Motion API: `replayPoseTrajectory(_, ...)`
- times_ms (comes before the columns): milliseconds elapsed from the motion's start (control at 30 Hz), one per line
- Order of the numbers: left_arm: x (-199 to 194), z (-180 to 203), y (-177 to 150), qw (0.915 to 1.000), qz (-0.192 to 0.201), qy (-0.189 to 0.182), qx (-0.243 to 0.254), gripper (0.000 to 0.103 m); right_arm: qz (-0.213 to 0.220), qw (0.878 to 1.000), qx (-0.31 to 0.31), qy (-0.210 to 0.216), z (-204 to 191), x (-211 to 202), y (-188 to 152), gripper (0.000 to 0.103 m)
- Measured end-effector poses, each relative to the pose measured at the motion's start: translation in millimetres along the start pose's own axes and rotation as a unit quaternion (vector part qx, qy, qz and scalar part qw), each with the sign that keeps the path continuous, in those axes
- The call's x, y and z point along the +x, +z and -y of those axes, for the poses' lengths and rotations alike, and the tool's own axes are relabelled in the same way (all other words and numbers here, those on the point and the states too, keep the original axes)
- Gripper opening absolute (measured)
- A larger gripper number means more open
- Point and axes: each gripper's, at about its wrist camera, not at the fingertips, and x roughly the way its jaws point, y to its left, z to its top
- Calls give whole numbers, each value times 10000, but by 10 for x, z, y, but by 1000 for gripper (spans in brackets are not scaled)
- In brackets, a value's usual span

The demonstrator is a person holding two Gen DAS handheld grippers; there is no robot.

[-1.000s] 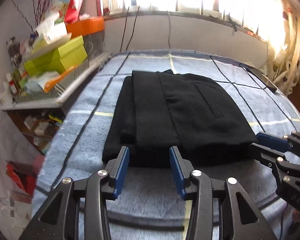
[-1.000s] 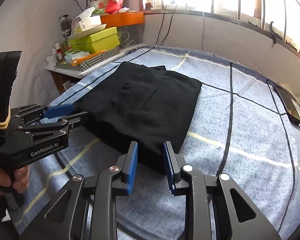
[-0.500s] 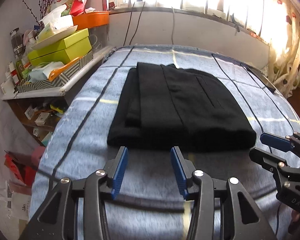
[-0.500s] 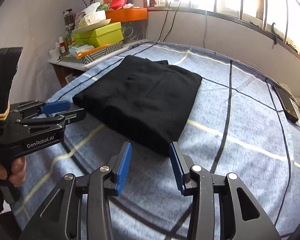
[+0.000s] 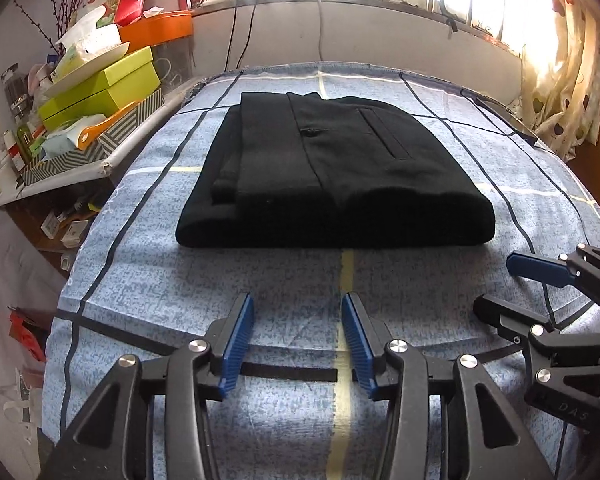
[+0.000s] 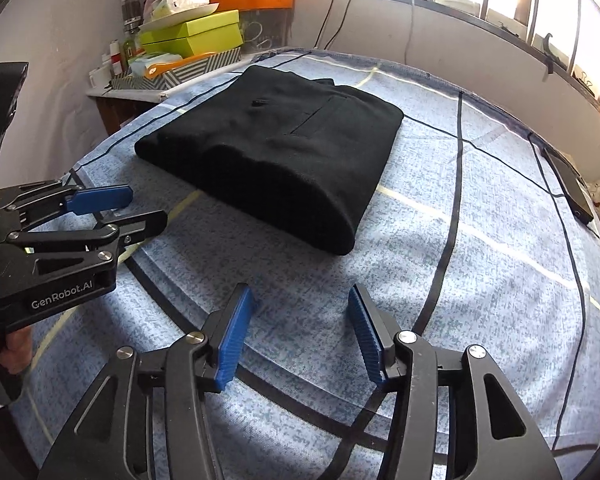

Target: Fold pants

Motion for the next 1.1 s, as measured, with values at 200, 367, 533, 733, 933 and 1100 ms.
replayPoseTrajectory(200, 13, 6, 2, 10000, -11, 33, 9, 54, -1, 10000, 13, -5, 4, 24, 23, 54)
replayPoseTrajectory(367, 22, -23, -2, 10000, -25, 25, -64, 58, 0, 10000, -1, -25, -7, 22, 22, 54)
replayPoseTrajectory(533, 24, -21, -2, 10000, -26, 6, -74, 58, 1, 10000, -1, -25, -6, 22, 21, 54)
replayPoseTrajectory(733, 27, -22, -5, 10000, -29, -14, -81, 59, 1, 10000, -1, -26, -8, 23, 21, 54)
replayPoseTrajectory(933, 29, -24, -6, 10000, -28, -13, -79, 59, 1, 10000, -1, -26, -8, 23, 21, 55)
replayPoseTrajectory(1100, 29, -21, -6, 10000, -29, -19, -85, 59, 1, 10000, 1, -23, -6, 22, 21, 55)
